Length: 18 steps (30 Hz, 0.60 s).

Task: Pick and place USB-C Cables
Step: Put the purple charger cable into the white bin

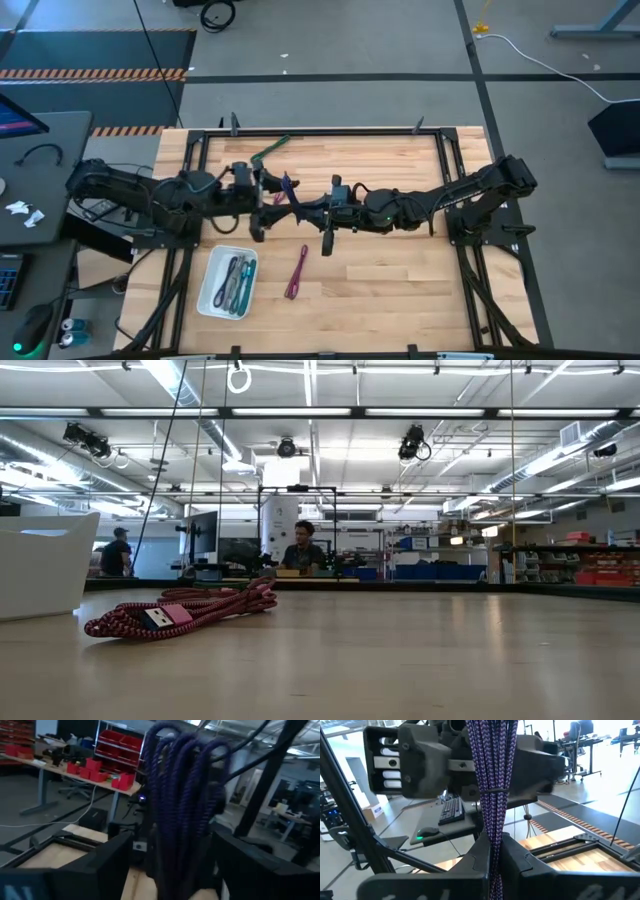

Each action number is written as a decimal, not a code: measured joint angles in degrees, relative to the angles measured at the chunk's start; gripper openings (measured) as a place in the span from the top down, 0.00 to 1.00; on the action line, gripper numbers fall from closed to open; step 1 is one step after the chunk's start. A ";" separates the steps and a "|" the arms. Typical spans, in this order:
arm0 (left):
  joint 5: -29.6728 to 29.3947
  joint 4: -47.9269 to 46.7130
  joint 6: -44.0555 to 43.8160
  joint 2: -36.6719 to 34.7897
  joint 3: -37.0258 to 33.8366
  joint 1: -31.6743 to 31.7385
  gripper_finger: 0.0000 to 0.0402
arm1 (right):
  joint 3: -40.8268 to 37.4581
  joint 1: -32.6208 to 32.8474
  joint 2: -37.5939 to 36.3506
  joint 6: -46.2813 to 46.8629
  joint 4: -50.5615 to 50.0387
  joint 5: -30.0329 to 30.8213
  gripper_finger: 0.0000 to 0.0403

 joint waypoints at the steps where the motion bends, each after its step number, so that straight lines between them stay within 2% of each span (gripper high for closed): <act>1: 0.00 1.12 0.00 0.63 0.00 0.09 0.34 | 0.00 0.00 0.00 0.01 0.01 0.00 0.95; 7: -0.01 3.71 2.38 1.31 0.00 -0.42 0.56 | 0.02 0.00 0.00 0.17 0.02 1.16 0.95; 10: 0.13 3.63 4.74 1.19 0.00 -0.47 0.71 | 0.04 0.02 0.00 2.31 0.20 0.65 0.93; 13: 2.38 3.37 6.22 1.18 0.34 -0.49 0.88 | 0.04 0.02 0.00 3.79 0.26 -2.69 0.89; 16: 5.13 1.40 6.45 1.18 1.86 -0.55 0.90 | 0.15 -0.06 -0.02 4.01 0.22 -7.43 0.83; 18: 5.26 -2.12 6.50 1.18 3.82 -0.99 0.90 | 0.15 -0.31 -0.04 4.27 -0.95 -8.43 0.79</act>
